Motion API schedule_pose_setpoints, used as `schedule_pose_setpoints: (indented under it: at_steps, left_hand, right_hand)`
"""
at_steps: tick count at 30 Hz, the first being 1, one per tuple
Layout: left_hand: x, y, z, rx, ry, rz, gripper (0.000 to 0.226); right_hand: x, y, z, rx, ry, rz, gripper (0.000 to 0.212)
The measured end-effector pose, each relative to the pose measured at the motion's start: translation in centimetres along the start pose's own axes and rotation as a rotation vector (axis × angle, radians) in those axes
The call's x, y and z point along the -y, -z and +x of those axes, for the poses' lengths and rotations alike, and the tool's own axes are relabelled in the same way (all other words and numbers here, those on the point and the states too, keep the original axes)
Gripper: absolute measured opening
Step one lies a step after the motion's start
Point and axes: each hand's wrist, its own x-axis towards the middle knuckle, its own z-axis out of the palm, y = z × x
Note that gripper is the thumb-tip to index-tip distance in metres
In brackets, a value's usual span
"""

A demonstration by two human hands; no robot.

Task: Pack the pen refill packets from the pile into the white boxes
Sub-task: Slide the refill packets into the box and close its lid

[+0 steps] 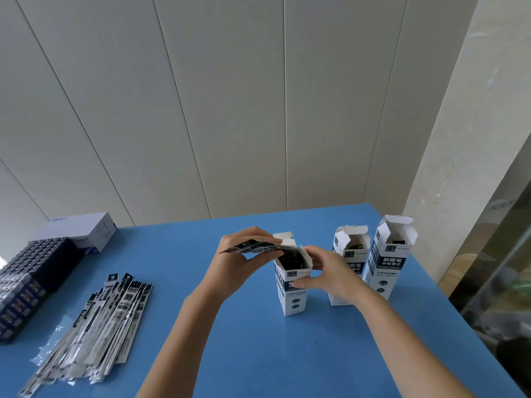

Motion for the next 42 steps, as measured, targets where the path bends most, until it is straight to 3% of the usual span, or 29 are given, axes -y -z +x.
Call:
schedule_pose_setpoints:
  at_steps: [9,21,27,40,42]
  left_hand:
    - [0.0,-0.1,0.0,0.012,-0.061,0.045,0.016]
    - [0.0,-0.4,0.3,0.035,0.075,-0.034,0.011]
    - [-0.7,0.8,1.3,0.155,-0.003,0.099,0.021]
    - [-1.3,1.2,3.9,0.331,0.001,0.272,0.006]
    - [-1.6,1.1,4.3,0.376,0.014,0.277,0.015]
  right_hand:
    - [-0.3,0.0,0.2,0.002,-0.020,0.018,0.052]
    - [-0.3,0.1,0.3,-0.004,-0.049,0.038,0.046]
    - [-0.1,0.3,0.5,0.013,-0.045,0.024,0.047]
    - [0.5,0.2,0.6,0.025,-0.058,0.005,0.048]
    - [0.5,0.3,0.6,0.029,-0.060,0.005,0.048]
